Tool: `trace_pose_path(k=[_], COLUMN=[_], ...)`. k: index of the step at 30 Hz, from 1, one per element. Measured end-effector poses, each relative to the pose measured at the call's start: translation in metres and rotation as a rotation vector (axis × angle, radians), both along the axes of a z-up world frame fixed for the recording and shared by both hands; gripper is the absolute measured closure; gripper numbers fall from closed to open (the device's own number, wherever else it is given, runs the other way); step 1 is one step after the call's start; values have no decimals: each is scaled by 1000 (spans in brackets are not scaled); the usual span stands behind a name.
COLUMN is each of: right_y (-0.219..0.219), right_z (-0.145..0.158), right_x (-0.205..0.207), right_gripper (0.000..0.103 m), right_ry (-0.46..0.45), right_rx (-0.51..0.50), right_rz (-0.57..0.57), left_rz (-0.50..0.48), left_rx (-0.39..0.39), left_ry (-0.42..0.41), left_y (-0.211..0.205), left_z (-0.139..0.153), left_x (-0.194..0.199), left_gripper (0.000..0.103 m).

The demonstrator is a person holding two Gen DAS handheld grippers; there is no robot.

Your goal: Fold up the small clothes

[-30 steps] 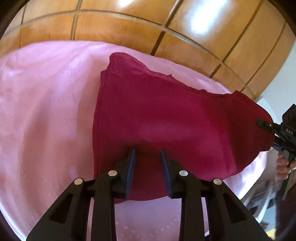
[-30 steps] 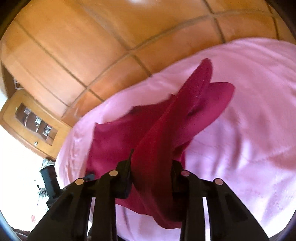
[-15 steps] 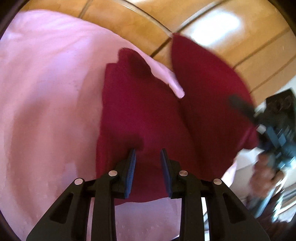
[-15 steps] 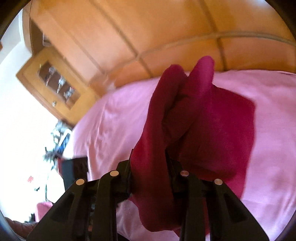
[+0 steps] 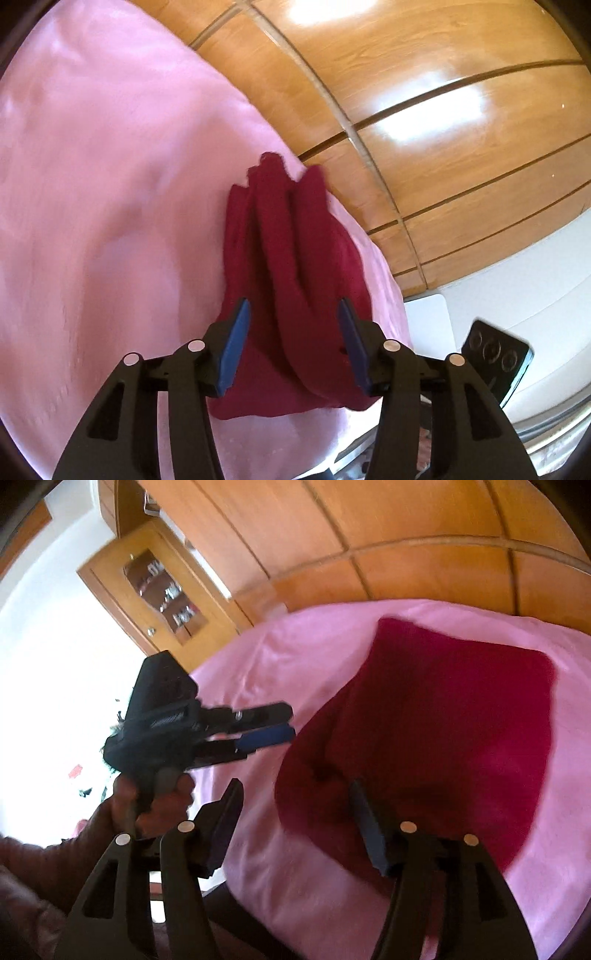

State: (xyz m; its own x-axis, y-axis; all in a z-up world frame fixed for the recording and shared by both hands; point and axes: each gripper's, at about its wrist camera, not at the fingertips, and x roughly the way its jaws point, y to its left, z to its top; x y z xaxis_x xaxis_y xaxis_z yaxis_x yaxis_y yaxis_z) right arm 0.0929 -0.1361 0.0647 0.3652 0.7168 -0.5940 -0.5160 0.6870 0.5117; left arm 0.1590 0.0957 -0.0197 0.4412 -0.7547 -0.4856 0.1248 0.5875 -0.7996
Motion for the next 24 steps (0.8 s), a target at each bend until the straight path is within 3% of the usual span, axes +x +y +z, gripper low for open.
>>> trace_pose_path(k=[1, 4, 9, 16, 17, 18, 19, 20, 22, 24], right_y=[-10, -44, -69, -51, -43, -40, -34, -26, -27, -36], right_z=[1, -6, -26, -44, -47, -47, -48, -50, -48, -44], right_x=[-5, -29, -63, -67, -65, -64, -63, -59, -59, -65], right_gripper=[42, 41, 41, 43, 44, 55, 69, 74, 91, 94], right_ry=[-3, -6, -12, -44, -49, -52, -59, -73, -84, -88], right_rx=[-4, -78, -218, -311, -329, -342, -359, -393, -400, -384], right_rz=[-21, -119, -217, -221, -214, -209, -207, -219, -230, -250], left_rz=[-10, -25, -110, -170, -173, -174, -176, -182, -165, -140], left_rx=[-9, -30, 91, 180, 186, 219, 246, 274, 314, 297], left_ry=[-3, -10, 28, 127, 127, 116, 109, 101, 71, 37], left_y=[-1, -9, -39, -72, -74, -78, -78, -79, -79, -71], left_z=[3, 13, 20, 5, 5, 6, 7, 8, 12, 18], left_x=[3, 8, 27, 47, 48, 48, 48, 47, 46, 40], left_gripper=[54, 37, 37, 38, 47, 53, 70, 87, 90, 91])
